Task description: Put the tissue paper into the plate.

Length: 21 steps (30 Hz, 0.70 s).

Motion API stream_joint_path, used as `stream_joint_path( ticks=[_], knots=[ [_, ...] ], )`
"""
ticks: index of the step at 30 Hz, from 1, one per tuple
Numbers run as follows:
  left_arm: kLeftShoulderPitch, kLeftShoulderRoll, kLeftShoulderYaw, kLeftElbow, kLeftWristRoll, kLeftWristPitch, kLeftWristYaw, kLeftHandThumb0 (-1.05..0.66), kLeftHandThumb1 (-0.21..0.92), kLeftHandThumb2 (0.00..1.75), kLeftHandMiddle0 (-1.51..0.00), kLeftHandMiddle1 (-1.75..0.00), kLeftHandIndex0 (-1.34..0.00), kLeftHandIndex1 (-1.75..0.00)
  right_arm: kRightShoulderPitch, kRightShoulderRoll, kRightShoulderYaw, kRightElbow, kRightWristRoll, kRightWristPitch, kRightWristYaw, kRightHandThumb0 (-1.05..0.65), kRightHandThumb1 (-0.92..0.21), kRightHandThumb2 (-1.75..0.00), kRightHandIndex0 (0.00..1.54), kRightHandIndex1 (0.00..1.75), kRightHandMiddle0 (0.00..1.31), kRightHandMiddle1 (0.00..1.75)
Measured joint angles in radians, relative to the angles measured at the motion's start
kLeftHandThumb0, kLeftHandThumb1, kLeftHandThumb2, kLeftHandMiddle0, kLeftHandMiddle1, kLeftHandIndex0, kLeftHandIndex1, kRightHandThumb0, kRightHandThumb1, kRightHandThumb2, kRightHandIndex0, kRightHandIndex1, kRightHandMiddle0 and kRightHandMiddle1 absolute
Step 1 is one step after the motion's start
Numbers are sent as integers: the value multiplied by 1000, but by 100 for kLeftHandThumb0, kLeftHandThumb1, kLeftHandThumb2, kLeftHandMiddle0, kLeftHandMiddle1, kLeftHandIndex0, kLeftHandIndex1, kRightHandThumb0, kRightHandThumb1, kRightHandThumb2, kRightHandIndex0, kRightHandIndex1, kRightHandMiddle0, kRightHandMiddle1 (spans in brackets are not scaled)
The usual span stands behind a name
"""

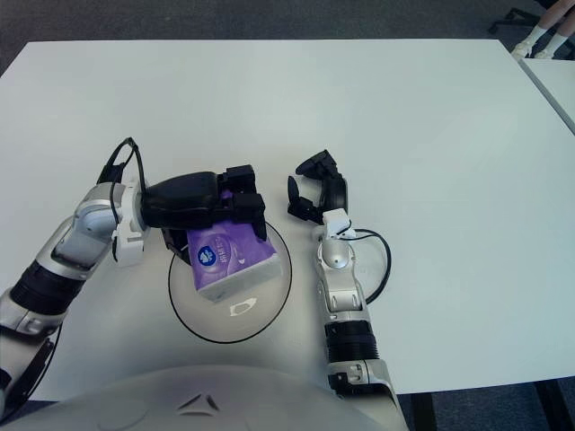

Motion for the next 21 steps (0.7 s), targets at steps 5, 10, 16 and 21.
stream_joint_path(
  ticks=[5,10,16,21],
  knots=[
    [-22,33,2,7,18,14,-22,-87,83,73,-14,-116,-8,-95,-9,-12,0,35,7,-51,17,-43,-49,-111,78,157,48,175],
    [-54,56,-1,18,43,0,-38,-101,91,74,-2,-44,-1,-33,-51,-19,-10,112,7,-126,14,-43,-46,-115,78,160,50,175],
    [-80,76,-1,28,33,-27,-64,-104,92,82,0,-9,0,-4,-110,-21,-29,182,8,-149,-6,-44,-43,-118,75,166,52,175],
    [-89,98,-1,28,-7,-34,-89,-105,92,88,0,-1,0,0,-150,-21,-44,248,13,-204,-16,-45,-39,-123,74,169,55,175]
  ],
)
